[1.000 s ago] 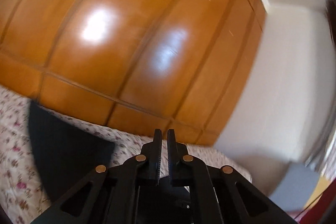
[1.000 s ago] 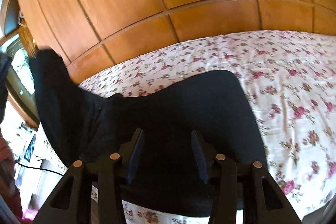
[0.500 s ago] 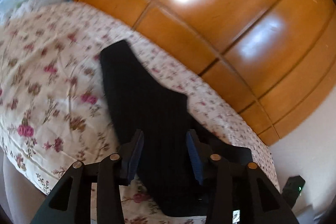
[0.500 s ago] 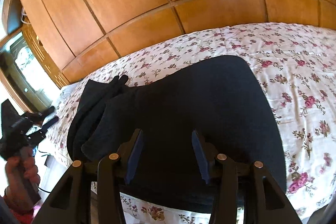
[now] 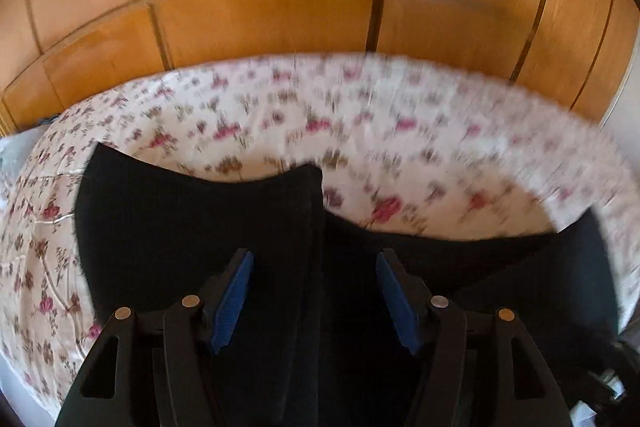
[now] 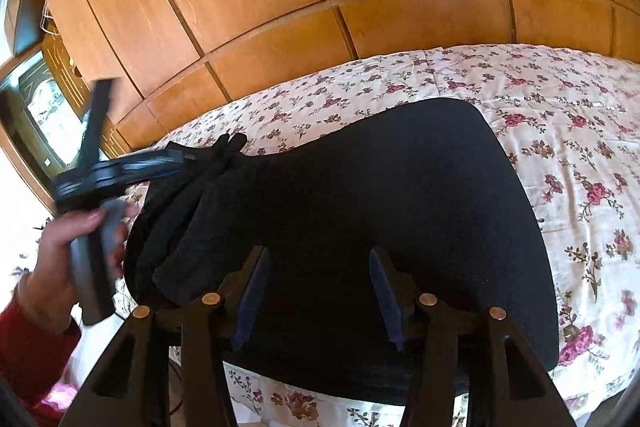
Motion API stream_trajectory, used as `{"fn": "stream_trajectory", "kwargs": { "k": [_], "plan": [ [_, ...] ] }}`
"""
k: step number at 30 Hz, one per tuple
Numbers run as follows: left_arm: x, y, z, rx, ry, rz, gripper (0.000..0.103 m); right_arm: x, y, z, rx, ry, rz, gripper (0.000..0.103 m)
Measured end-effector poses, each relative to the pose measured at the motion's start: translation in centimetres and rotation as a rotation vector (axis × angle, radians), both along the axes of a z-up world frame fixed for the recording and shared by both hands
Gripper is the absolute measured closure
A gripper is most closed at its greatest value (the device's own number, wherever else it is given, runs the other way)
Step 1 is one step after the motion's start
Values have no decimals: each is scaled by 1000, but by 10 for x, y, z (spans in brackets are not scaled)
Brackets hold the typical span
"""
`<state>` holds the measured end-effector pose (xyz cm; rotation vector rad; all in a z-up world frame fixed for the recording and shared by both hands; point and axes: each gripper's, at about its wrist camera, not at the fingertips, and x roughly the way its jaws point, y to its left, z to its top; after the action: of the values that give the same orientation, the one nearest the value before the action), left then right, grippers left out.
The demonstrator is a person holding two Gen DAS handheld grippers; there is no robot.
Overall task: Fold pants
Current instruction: 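Lift the leg end with the left tool and carry it over the trousers, then lower the leg onto the trousers and open the left tool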
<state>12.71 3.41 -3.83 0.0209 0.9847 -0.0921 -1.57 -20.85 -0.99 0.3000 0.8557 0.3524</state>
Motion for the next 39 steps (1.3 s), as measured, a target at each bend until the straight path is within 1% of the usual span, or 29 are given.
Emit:
{"fn": "stream_trajectory", "kwargs": {
  "k": [1,2,4,6,7,8,9,10,11,13,14,16,18,20,22,23,26,28,31,34,36,39],
  "plan": [
    [6,-5,-10,60,30,2,38,0,0,0,4,0,0,50],
    [5,-3,-15,87,35,15,38,0,0,0,6,3,0,49],
    [4,-1,-18,101,18,30,39,0,-1,0,11,4,0,50],
    [-2,4,-17,99,-8,42,50,0,-1,0,10,5,0,49],
    [-3,7,-17,109,-19,57,69,1,-1,-1,10,5,0,49],
    [-4,13,-16,96,-28,69,78,1,-1,-1,9,5,-1,49],
    [-7,20,-13,47,-38,81,82,1,0,-1,9,5,-1,49],
    [-10,29,-9,-13,-48,102,89,1,0,-1,8,5,0,49],
    [-14,41,-5,-98,-62,125,90,1,0,-1,7,4,0,49],
    [-24,62,3,-239,-97,160,91,1,0,-1,9,5,-1,49],
    [-32,74,10,-328,-136,168,91,0,0,-1,11,5,-3,49],
    [-48,91,28,-462,-219,170,91,0,-1,-2,14,6,-6,49],
    [-60,99,44,-533,-283,156,91,0,0,-2,13,6,-8,49],
    [-70,104,62,-605,-338,122,91,0,-1,-2,15,7,-8,49],
    [-77,104,77,-646,-380,83,91,1,-2,-1,22,9,-6,49],
    [-82,100,86,-670,-405,48,91,1,-4,-1,27,9,-5,49],
    [-92,84,108,-707,-447,-44,91,-1,-10,4,46,0,-18,50],
    [-97,69,120,-724,-456,-108,91,-3,-17,9,46,-13,-41,50],
    [-105,38,133,-745,-449,-223,91,-6,-32,16,34,-36,-84,50],
    [-111,9,136,-742,-424,-310,91,-9,-54,22,32,-52,-153,50],
    [-116,-15,133,-715,-402,-379,91,-10,-74,23,55,-47,-209,50],
    [-123,-50,120,-670,-340,-467,91,-11,-101,26,102,-41,-292,50]
  ]
}}
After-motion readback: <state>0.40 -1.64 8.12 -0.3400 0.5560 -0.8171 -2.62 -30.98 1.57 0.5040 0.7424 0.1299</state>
